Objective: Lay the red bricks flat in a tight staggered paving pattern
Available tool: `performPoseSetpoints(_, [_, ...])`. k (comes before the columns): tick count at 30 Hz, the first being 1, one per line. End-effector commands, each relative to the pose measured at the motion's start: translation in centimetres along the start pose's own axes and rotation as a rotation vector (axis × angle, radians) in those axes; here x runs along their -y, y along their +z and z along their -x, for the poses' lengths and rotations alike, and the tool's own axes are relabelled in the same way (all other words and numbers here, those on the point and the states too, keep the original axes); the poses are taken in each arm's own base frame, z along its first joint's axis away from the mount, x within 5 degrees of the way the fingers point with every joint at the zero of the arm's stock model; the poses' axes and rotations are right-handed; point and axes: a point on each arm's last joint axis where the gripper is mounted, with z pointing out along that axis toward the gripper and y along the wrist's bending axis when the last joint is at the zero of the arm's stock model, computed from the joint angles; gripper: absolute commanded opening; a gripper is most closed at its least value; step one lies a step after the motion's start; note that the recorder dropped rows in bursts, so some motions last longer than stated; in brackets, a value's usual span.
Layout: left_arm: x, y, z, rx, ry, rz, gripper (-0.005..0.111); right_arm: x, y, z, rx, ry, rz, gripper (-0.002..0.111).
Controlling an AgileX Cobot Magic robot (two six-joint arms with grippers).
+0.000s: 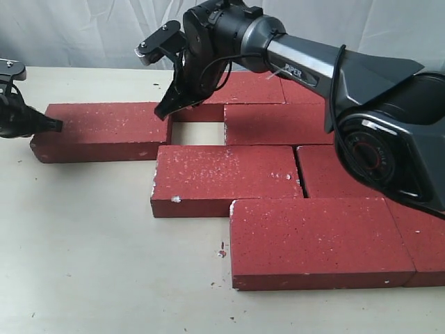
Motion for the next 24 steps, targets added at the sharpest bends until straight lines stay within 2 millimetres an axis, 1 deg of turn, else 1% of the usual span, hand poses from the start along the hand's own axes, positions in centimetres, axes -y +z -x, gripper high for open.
performPoseSetpoints(1, [-0.5,0.2,-0.2,-0.014,-0.029,0.069,0.000,0.2,0.3,0.4,0.053,0.027,0.008,-0.001])
performPoseSetpoints(3, [-1.2,0.1,-0.3,-0.014,-0.076,0.114,0.000,0.2,0.6,0.4,0.067,0.028,0.007,-0.001])
performPoseSetpoints(6, [-1.9,0.0,-0.4,-0.015,-0.101,0.138,0.000,0.1,0.6,0.3,0.055,0.028,0.009,-0.001])
performPoseSetpoints(8, [-2.1,-0.2,-0.4,-0.008,-0.127,0.135,0.000,0.7,-0.6,0.3,0.021,-0.015,-0.039,-0.001])
performPoseSetpoints(11, [-1.7,-1.5,0.5,0.031,-0.129,0.109,0.000,1.2,-2.7,0.3,-0.023,-0.031,-0.064,-0.001])
performPoseSetpoints(12, [-1.3,-3.0,1.3,0.070,-0.115,0.094,0.000,1.3,-3.8,0.1,-0.046,-0.030,-0.058,-0.001])
performPoseSetpoints(14, [0.1,-5.4,2.7,0.148,-0.099,-0.020,0.000,1.7,-5.3,-0.7,-0.045,-0.032,-0.068,-0.001])
performPoseSetpoints(16, [2.2,-7.5,4.2,0.240,-0.057,-0.234,0.000,1.8,-7.0,-1.9,-0.031,-0.037,-0.070,-0.001])
performPoseSetpoints(17, [3.3,-7.9,4.7,0.276,-0.026,-0.326,0.000,1.8,-8.3,-2.8,-0.043,-0.043,-0.057,-0.001])
performPoseSetpoints(18, [4.1,-8.1,5.5,0.306,0.004,-0.347,0.000,1.7,-9.2,-3.7,-0.050,-0.039,-0.041,-0.001])
performPoseSetpoints(20, [5.0,-7.2,7.1,0.307,0.030,-0.223,0.000,1.2,-10.9,-5.9,-0.017,-0.034,-0.006,-0.001])
performPoseSetpoints(21, [5.8,-6.1,8.1,0.296,0.054,-0.126,0.000,0.6,-11.9,-7.4,0.035,-0.021,0.003,-0.001])
performPoseSetpoints(22, [7.1,-5.4,9.2,0.298,0.099,-0.097,0.000,0.1,-12.3,-8.7,0.062,-0.011,0.008,-0.001])
performPoseSetpoints(24, [8.8,-4.1,10.1,0.295,0.153,-0.082,0.000,-0.4,-13.4,-9.9,0.082,-0.008,0.010,-0.001])
